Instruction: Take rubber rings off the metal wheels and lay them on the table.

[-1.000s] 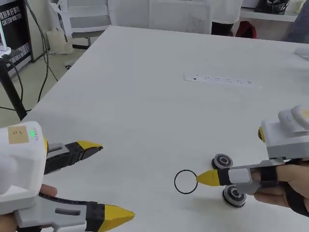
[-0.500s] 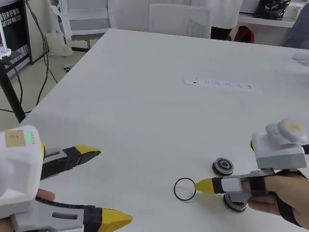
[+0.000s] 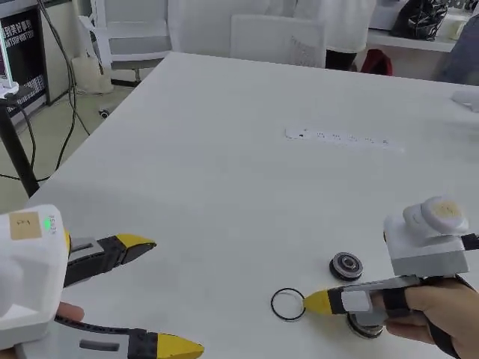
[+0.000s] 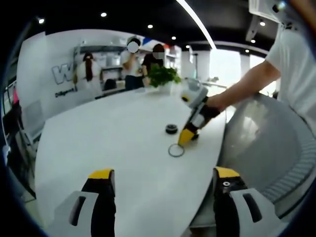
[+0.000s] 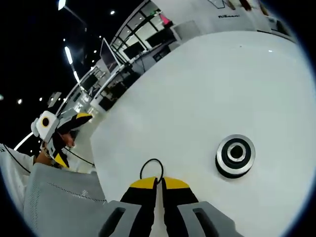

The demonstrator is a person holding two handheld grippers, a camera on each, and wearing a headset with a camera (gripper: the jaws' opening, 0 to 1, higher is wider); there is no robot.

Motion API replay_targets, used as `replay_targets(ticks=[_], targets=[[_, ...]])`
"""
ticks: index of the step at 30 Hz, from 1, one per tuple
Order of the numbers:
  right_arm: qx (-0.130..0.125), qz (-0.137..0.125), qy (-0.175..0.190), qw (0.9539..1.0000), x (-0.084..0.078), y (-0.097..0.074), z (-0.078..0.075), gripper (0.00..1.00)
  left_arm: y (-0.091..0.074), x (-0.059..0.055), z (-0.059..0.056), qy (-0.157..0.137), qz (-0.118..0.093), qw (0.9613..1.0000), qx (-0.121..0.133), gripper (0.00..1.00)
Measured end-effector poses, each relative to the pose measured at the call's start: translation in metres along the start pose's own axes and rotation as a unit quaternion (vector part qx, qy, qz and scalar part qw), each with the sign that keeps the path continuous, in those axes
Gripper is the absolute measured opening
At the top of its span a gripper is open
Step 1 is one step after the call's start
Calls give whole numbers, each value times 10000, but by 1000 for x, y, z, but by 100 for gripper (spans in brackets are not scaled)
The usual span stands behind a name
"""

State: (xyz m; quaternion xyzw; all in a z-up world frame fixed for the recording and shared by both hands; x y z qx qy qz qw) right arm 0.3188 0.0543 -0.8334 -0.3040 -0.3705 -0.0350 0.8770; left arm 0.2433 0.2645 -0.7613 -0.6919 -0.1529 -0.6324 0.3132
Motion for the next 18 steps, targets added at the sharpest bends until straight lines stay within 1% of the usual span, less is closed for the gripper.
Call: replay_targets(ticks=[5,8,10,13,14,15,18], targets=[[14,-44,-42,10000,3,-2,-1,10,-1,0,0,16,11,10000,9,83],[21,-32,-90,10000,4,-4,-1,11,-2,0,-1,21,2,10000,20,83],[17,-8,-150,9999,5,-7,-1,12,-3,1,-1,24,-7,10000,26,83],[68,76,-238,9997,4,-13,4,15,-4,1,-2,31,-7,10000,34,83],[57,93,-308,9995,4,-16,5,16,-4,1,-2,33,-6,10000,36,83],[67,105,-390,9992,6,-19,3,17,-4,1,-3,54,7,10000,25,83],[94,87,-443,9989,9,-27,5,17,-4,0,-4,74,32,10000,13,82]])
Point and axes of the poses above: the centre of the closed fingertips' face, and the gripper's own axes: y roughly forward along the fingers, z roughly to its left, x roughly out of its top, the point moved 5 cm from there along -y, roughly backward along the fingers, and after that the axes turned 11 degrees about -z, right-handed, at the moved point
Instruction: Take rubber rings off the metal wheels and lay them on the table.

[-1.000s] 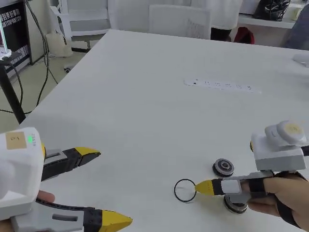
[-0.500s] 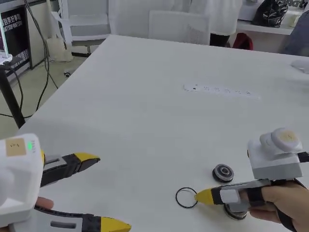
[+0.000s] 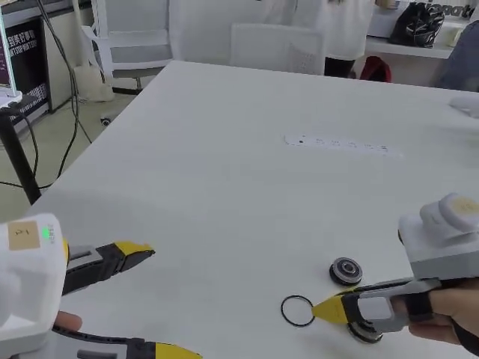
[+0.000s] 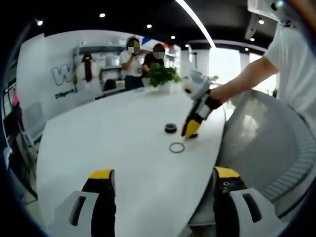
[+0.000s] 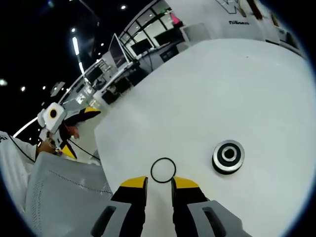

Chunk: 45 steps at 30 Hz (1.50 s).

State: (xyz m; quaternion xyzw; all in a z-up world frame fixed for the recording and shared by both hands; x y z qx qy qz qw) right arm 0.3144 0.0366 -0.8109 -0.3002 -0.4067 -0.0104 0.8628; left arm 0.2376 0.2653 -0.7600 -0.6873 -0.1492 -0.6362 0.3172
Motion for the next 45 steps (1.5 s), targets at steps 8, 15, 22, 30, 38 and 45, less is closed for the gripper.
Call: replay_targets(ticks=[8,15,22,30,38,45], targets=[[-6,-249,-75,9997,9,-29,10,19,0,0,-3,-2,16,10000,-18,82],[157,-559,-222,9981,19,-58,22,25,2,0,-4,39,118,9999,-94,82],[151,-949,-458,9943,30,-84,27,30,8,5,-5,84,92,9999,-105,82],[192,-1127,-866,9897,33,-107,29,38,15,14,-12,37,82,9999,-112,82],[159,-1258,-1030,9866,29,-123,19,50,27,28,-19,-11,67,10000,-42,82],[155,-1243,-1030,9868,21,-140,5,51,38,45,-26,136,93,9999,-17,82]])
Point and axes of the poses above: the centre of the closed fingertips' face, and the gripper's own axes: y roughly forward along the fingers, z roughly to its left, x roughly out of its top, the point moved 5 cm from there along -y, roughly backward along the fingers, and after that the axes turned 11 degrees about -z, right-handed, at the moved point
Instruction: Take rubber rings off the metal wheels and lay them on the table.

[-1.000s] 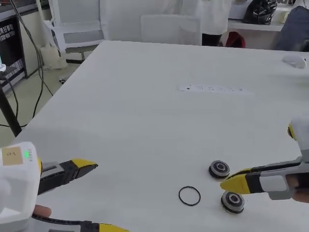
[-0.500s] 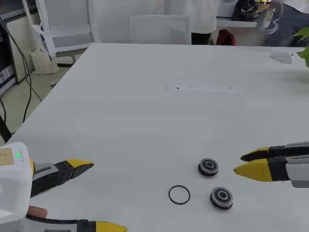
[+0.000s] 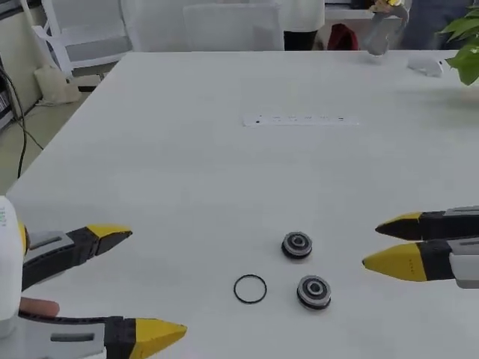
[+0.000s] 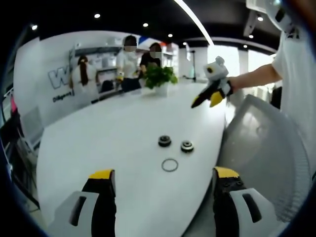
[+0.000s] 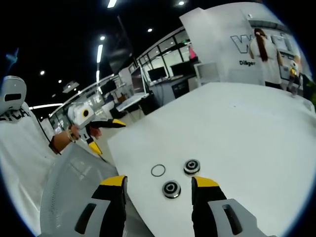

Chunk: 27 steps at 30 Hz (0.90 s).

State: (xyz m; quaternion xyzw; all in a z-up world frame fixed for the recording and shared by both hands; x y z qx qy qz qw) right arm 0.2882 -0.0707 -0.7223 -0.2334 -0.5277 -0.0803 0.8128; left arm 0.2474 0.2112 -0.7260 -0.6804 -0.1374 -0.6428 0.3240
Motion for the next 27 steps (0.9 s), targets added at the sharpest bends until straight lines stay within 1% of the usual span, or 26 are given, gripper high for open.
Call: replay_targets(ticks=[5,8,13,17,21,27], targets=[[-7,70,95,9999,-10,-8,-9,49,8,15,-7,58,-51,10000,41,82],[26,112,104,9999,-15,-12,-11,49,14,23,-12,101,-86,9999,7,82],[70,94,132,9998,-21,-16,-18,48,27,37,-20,303,-49,9995,-94,81],[101,85,164,9998,-27,-19,-23,47,36,48,-26,449,-91,9988,-151,81],[129,79,159,9998,-32,-21,-27,46,46,56,-31,536,-112,9983,-203,80],[182,14,225,9996,-39,-26,-32,46,59,64,-39,718,-102,9970,-263,79]])
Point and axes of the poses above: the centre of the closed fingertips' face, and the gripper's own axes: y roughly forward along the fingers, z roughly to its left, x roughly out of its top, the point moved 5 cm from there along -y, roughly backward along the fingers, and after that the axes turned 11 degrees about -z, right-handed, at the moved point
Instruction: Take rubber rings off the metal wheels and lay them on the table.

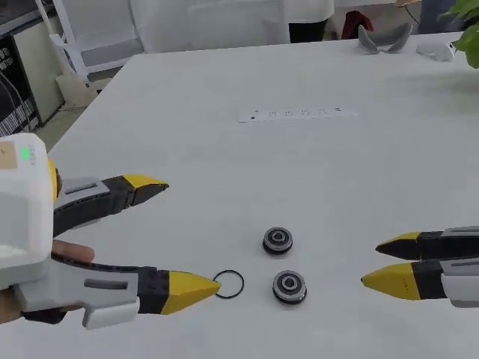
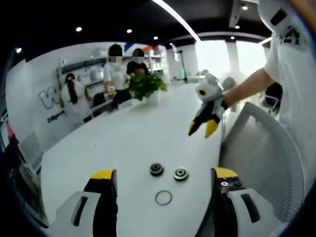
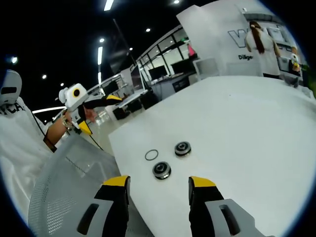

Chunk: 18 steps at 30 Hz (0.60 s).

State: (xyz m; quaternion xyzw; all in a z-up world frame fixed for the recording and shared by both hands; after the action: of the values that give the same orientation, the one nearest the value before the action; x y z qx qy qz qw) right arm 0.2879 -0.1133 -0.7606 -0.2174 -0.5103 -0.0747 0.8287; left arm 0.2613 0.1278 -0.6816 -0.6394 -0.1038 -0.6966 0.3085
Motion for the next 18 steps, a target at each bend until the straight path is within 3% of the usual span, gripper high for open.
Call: replay_targets(ticks=[3,7,18], targets=[[14,-10,8,10000,-4,-4,-2,45,6,4,-3,142,-31,9999,-15,78],[-3,28,-89,10000,-11,-5,-5,45,15,6,-9,116,-101,9999,-78,76],[154,105,-208,9996,-25,8,-9,42,42,1,-23,294,-108,9992,-233,69]])
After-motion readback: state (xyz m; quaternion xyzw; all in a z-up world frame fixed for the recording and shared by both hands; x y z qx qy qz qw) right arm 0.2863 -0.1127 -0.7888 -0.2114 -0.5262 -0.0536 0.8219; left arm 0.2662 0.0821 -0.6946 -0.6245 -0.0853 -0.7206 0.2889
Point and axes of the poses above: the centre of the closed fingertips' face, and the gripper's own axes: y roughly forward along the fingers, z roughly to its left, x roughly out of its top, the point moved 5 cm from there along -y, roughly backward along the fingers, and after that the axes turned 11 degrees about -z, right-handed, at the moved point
